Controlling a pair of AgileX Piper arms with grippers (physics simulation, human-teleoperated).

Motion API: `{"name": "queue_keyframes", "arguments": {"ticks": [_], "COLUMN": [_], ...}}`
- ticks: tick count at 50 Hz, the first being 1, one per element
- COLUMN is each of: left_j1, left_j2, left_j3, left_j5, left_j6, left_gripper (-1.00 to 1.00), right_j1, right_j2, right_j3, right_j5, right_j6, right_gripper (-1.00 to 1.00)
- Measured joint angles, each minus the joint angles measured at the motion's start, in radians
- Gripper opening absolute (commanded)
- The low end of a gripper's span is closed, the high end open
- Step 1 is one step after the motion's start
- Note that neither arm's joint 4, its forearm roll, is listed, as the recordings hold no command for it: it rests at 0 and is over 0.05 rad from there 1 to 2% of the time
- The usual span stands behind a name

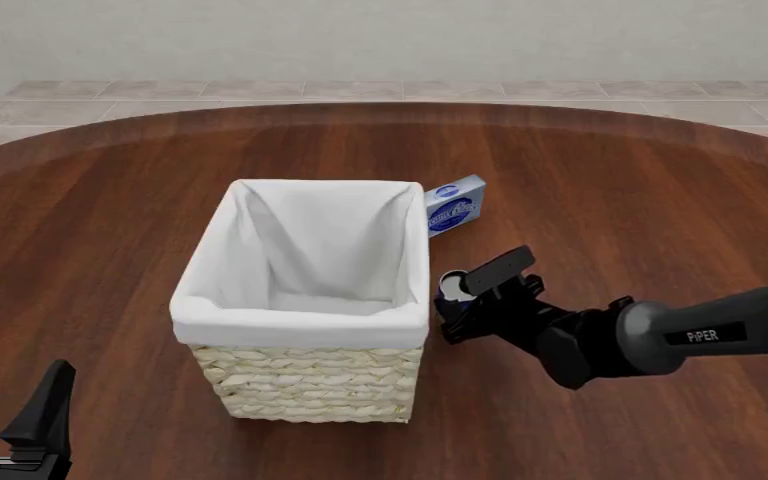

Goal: Pick up the alphabet soup and put it in the basket.

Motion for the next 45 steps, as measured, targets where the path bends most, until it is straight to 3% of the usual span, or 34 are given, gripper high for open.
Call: {"name": "queue_keyframes", "arguments": {"ticks": [45], "left_j1": [0.000], "left_j2": [0.000], "left_j3": [0.000], "left_j5": [0.000], "left_j6": [0.000], "left_gripper": [1.00], "right_j1": [-0.008], "right_j2": [0.013], "right_j3": [0.011], "right_j5": [-0.026], "right_j6": [0.011], "right_gripper": [1.00]}}
